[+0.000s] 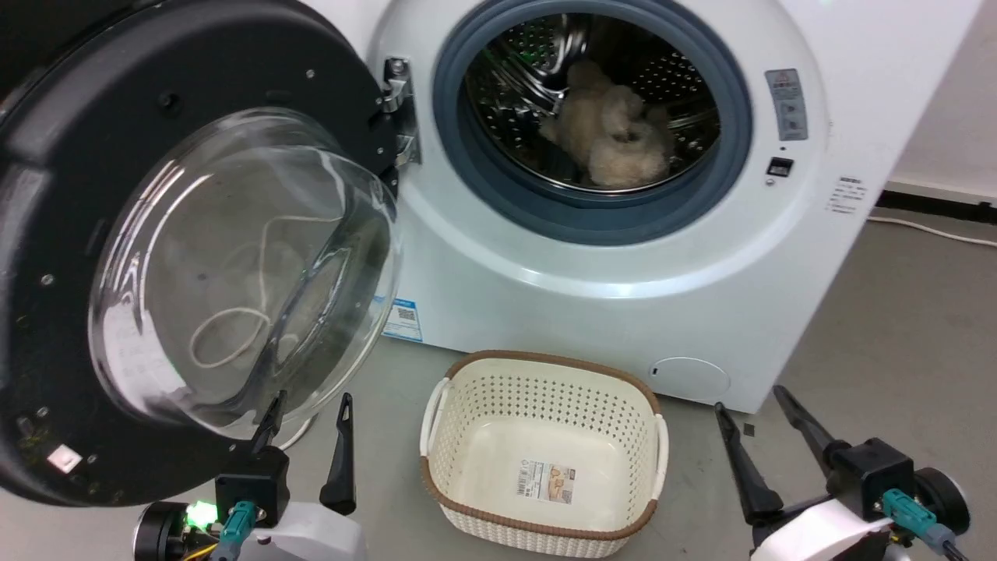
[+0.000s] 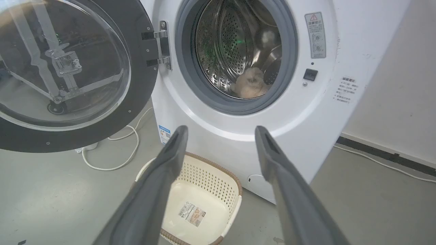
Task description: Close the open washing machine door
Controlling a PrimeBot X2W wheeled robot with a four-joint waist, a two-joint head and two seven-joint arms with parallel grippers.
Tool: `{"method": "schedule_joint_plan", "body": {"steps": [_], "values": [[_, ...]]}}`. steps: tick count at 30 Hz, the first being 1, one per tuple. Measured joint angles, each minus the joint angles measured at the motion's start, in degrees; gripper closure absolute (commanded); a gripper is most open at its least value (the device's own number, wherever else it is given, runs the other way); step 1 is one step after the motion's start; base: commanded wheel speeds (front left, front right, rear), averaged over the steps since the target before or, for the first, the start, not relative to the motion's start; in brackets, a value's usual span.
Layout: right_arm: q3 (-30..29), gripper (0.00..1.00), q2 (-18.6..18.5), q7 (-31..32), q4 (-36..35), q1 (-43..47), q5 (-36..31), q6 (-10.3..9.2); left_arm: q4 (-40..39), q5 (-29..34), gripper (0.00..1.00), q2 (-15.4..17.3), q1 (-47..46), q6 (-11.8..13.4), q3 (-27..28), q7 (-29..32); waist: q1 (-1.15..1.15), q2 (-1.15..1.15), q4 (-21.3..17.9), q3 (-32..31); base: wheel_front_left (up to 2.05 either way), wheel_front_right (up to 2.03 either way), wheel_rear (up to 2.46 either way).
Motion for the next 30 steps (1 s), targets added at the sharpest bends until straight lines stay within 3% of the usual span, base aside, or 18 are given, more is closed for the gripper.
{"method": "schedule_joint_plan", "body": {"steps": [30], "values": [[6.51,0.00,-1.83,-3.56,3.07,-0.68,3.26,0.00,-3.11,0.00,0.00,0.77,2.66,3.00,-1.16,-3.52,0.00,0.00,7.21,0.10,0.00,0.00,0.00]]}}
